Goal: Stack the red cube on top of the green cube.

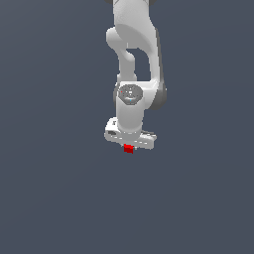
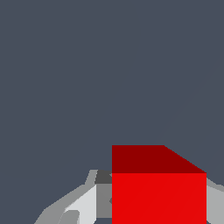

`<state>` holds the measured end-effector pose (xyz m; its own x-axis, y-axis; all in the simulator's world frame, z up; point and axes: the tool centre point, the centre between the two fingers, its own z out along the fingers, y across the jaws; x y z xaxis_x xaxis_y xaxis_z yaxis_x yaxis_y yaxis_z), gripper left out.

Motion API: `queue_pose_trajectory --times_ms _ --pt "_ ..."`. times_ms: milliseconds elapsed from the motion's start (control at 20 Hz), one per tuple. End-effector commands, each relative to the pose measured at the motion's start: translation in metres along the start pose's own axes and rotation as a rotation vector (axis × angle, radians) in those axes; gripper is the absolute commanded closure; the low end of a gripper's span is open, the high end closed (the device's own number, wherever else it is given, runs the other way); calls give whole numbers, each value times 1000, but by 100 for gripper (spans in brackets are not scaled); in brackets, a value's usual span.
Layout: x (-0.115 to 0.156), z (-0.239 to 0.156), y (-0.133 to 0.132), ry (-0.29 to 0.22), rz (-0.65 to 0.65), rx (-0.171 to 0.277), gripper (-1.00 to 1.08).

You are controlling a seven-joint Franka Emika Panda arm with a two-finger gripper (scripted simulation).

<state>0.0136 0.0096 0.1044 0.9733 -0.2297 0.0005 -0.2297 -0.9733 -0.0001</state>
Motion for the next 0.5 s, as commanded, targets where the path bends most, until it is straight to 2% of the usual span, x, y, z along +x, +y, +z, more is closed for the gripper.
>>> queue_pose_trajectory --times_ms 0,450 --pt "-12 5 1 0 0 0 108" --pt "-64 28 4 0 0 0 108"
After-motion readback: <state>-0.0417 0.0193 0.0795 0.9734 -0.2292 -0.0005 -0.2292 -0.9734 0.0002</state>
